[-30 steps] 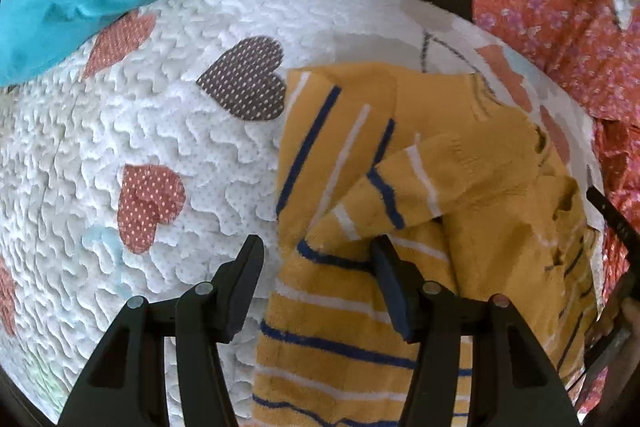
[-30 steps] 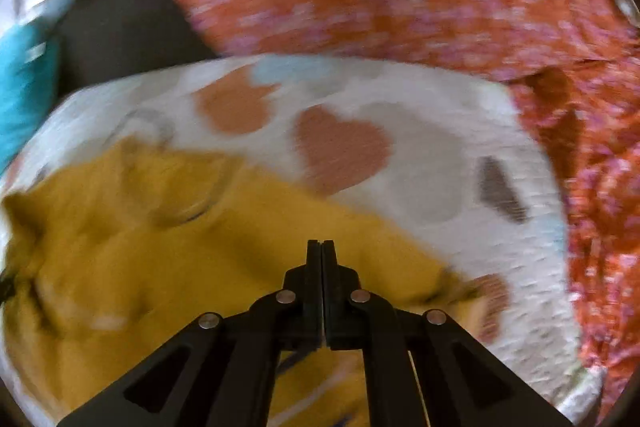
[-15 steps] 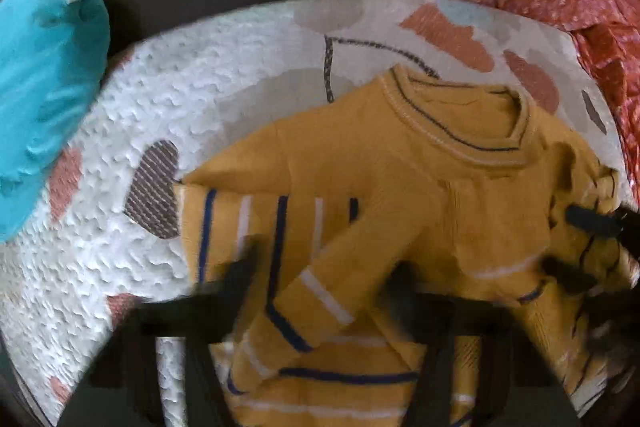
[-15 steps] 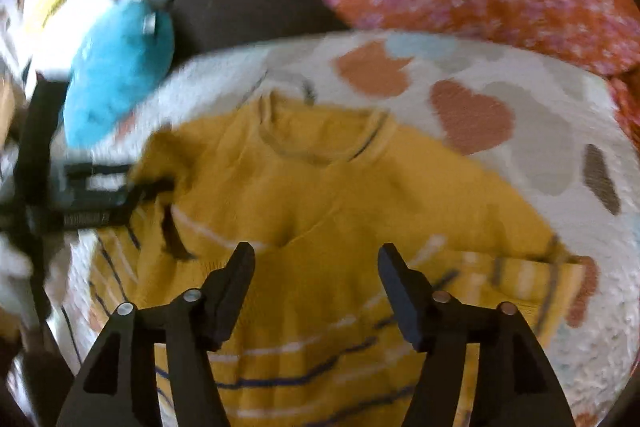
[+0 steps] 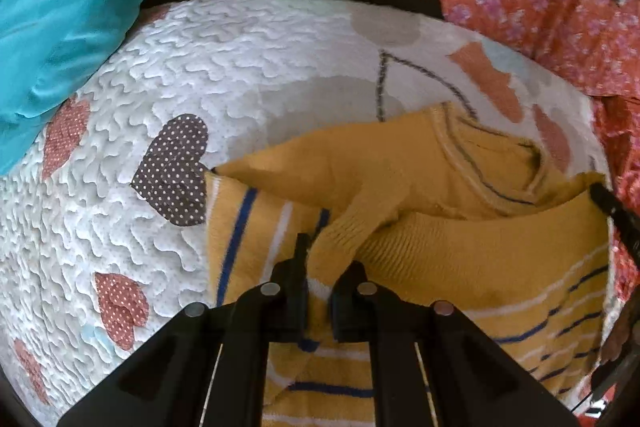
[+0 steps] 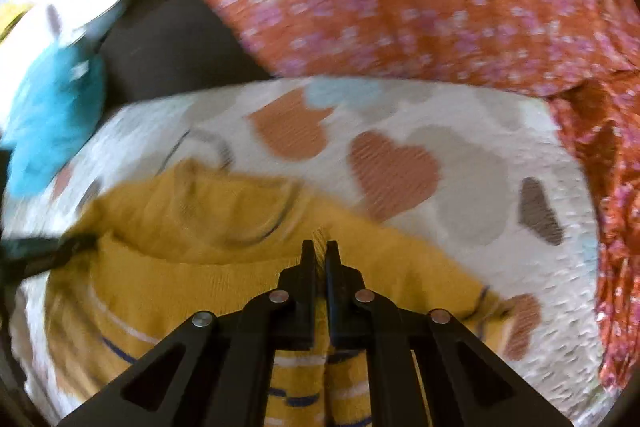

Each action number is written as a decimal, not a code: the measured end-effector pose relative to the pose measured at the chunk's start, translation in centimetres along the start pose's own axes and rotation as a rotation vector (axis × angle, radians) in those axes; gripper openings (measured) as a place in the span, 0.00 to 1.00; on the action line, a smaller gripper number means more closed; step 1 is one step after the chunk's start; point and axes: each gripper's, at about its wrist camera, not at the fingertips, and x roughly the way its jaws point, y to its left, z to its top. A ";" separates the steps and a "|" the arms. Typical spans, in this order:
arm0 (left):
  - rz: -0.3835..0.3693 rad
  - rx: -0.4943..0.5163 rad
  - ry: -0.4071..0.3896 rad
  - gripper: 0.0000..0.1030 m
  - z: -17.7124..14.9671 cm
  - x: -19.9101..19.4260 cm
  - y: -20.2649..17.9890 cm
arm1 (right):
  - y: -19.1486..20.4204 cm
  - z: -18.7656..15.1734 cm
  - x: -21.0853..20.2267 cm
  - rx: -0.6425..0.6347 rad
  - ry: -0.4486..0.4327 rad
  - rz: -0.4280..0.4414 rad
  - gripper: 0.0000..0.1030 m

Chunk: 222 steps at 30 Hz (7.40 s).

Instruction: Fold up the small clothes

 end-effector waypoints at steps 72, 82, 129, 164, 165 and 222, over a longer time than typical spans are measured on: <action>-0.368 -0.359 0.034 0.10 -14.8 -5.8 5.6 | -7.3 -17.7 -6.6 0.722 0.107 0.318 0.17; -0.360 -0.343 0.068 0.11 -23.7 -9.0 5.8 | -8.2 -25.4 -11.7 0.716 0.183 0.384 0.17; -0.137 -0.365 0.039 0.49 -15.3 -6.0 6.8 | -10.8 -26.2 -15.1 0.386 0.110 0.262 0.22; -0.267 -0.258 -0.081 0.50 -25.2 -8.1 7.5 | -7.4 -28.1 -22.5 0.248 0.022 0.050 0.05; -0.250 -0.279 -0.089 0.50 -25.1 -8.3 8.2 | -6.4 -27.3 -22.5 0.221 0.030 0.074 0.08; -0.567 0.064 0.065 0.17 -26.7 -11.7 -19.8 | 2.1 -6.6 -12.9 0.000 0.142 0.137 0.13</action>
